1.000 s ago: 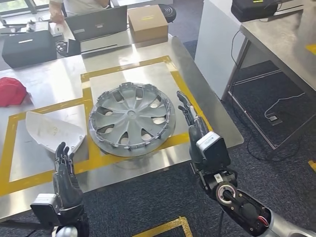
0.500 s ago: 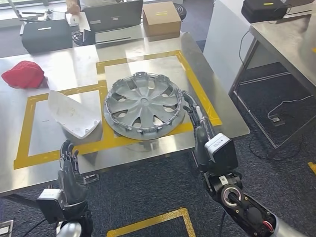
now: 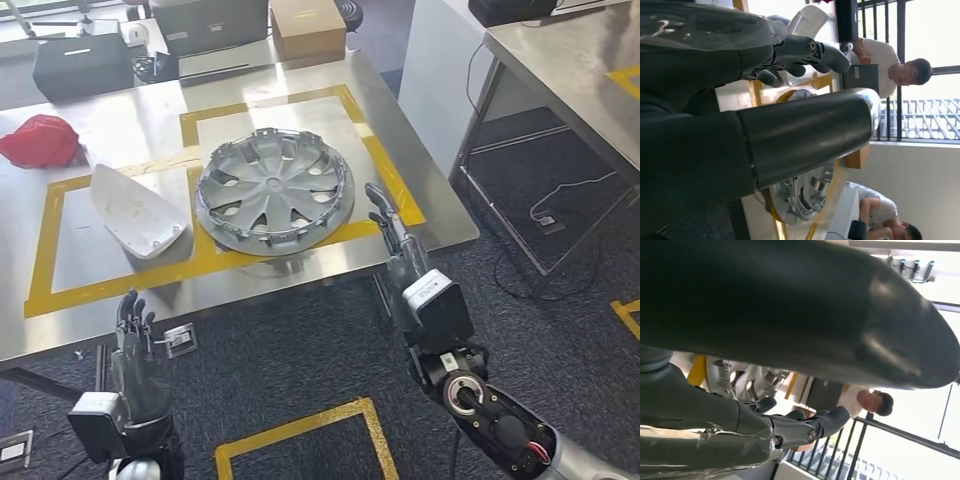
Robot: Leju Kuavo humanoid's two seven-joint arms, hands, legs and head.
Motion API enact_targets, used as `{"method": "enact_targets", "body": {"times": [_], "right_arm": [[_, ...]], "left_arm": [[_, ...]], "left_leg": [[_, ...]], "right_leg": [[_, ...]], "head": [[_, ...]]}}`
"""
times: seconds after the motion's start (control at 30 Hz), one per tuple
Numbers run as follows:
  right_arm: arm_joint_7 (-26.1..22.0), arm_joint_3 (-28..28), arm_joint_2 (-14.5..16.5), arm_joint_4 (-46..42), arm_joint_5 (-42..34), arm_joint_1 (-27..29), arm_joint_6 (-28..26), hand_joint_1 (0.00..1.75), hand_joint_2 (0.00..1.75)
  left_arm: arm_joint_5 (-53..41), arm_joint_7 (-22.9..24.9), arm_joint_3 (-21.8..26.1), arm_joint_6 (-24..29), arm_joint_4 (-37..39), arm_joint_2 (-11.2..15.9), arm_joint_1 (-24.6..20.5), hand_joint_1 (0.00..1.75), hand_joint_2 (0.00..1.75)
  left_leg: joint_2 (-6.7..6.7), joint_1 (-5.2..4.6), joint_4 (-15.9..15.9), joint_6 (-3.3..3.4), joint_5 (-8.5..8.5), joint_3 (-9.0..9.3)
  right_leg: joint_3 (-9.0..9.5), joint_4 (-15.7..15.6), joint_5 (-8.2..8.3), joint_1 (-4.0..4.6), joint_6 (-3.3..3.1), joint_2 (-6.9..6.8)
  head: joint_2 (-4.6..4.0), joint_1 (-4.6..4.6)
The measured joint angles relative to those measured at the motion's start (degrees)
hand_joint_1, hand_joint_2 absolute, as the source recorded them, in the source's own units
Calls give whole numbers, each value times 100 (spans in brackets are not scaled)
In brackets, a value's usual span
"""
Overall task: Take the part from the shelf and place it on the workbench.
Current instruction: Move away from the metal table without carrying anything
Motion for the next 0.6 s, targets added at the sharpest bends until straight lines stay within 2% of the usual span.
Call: {"method": "enact_targets", "body": {"times": [0.03, 0.07, 0.1, 0.17, 0.2, 0.23, 0.27, 0.33, 0.37, 0.4, 0.43, 0.47, 0.5, 0.57, 0.6], "right_arm": [[7, -17, -1, -14, 23, 15, -33, 0, 0], [13, -40, -1, -34, 49, 26, -66, 0, 0], [19, -62, -2, -57, 78, 34, -97, 0, 0], [40, -109, -7, -95, 149, 62, -161, 0, 0], [55, -134, -10, -114, 179, 87, -193, 0, 0], [72, -166, -21, -136, 212, 114, -224, 0, 0], [90, -205, -33, -161, 246, 139, -254, 0, 0], [130, -286, -62, -210, 303, 182, -303, 0, 0], [148, -324, -74, -232, 328, 210, -322, 0, 0], [162, -355, -85, -254, 348, 241, -333, 0, 0], [173, -383, -93, -276, 365, 269, -340, 0, 0], [179, -413, -99, -300, 378, 291, -344, 0, 0], [181, -443, -103, -325, 385, 304, -346, 0, 0], [183, -495, -108, -376, 389, 316, -347, 0, 0], [183, -514, -109, -395, 392, 323, -346, 0, 0]], "left_arm": [[-8, 8, 0, -10, -7, 0, -4, 0, 0], [-15, 12, 0, -24, -15, 0, -6, 0, 0], [-22, 16, 0, -37, -22, 0, -7, 0, 0], [-31, 25, 0, -60, -31, 0, -6, 0, 0], [-33, 31, 0, -73, -31, 0, -7, 0, 0], [-34, 36, 0, -87, -32, -1, -8, 0, 0], [-35, 45, 0, -103, -32, -1, -7, 0, 0], [-35, 64, 0, -139, -31, -2, -1, 0, 0], [-35, 73, 0, -156, -31, -2, 2, 0, 0], [-35, 78, 0, -171, -31, -2, 5, 0, 0], [-35, 80, 0, -183, -31, -2, 6, 0, 0], [-36, 81, 0, -193, -31, -3, 6, 0, 0], [-37, 82, 0, -203, -31, -5, 5, 0, 0], [-44, 84, 0, -225, -31, -11, -2, 0, 0], [-52, 85, 0, -234, -31, -13, -7, 0, 0]], "left_leg": [[-13, 1, -462, 1, 49, 303], [-26, -2, -807, 19, 56, 513], [-40, -14, -1017, 42, 33, 630], [-50, -36, -1080, 124, 53, 610], [-44, -36, -1086, 173, 84, 578], [-34, -36, -1092, 236, 125, 535], [-23, -35, -1104, 297, 170, 486], [-5, -69, -1099, 375, 256, 375], [0, -89, -1093, 391, 298, 318], [4, -108, -1083, 399, 336, 262], [4, -125, -1070, 403, 371, 207], [4, -140, -1056, 402, 402, 157], [4, -149, -1042, 397, 427, 118], [9, -172, -1018, 365, 489, 57], [14, -170, -1017, 337, 527, 33]], "right_leg": [[-39, 12, 32, -1, 36, 2], [-65, 19, 73, 3, 77, 4], [-87, 21, 114, 9, 119, 7], [-118, 13, 183, 2, 202, 11], [-152, 56, 131, -7, 231, 12], [-220, 210, -24, -15, 252, 11], [-325, 497, -272, -17, 263, 9], [-571, 1344, -832, -1, 269, 10], [-642, 1698, -980, 10, 266, 10], [-629, 1870, -996, 23, 255, 11], [-509, 1818, -896, 35, 233, 11], [-285, 1540, -728, 53, 196, 12], [0, 1120, -576, 78, 146, 14], [482, 316, -457, 130, 52, 16], [588, 99, -462, 153, 22, 18]], "head": [[0, -16], [0, -20], [0, -20], [0, 7], [0, 13], [0, 31], [0, 58], [0, 136], [0, 165], [0, 187], [0, 205], [0, 225], [0, 244], [0, 259], [0, 255]]}}
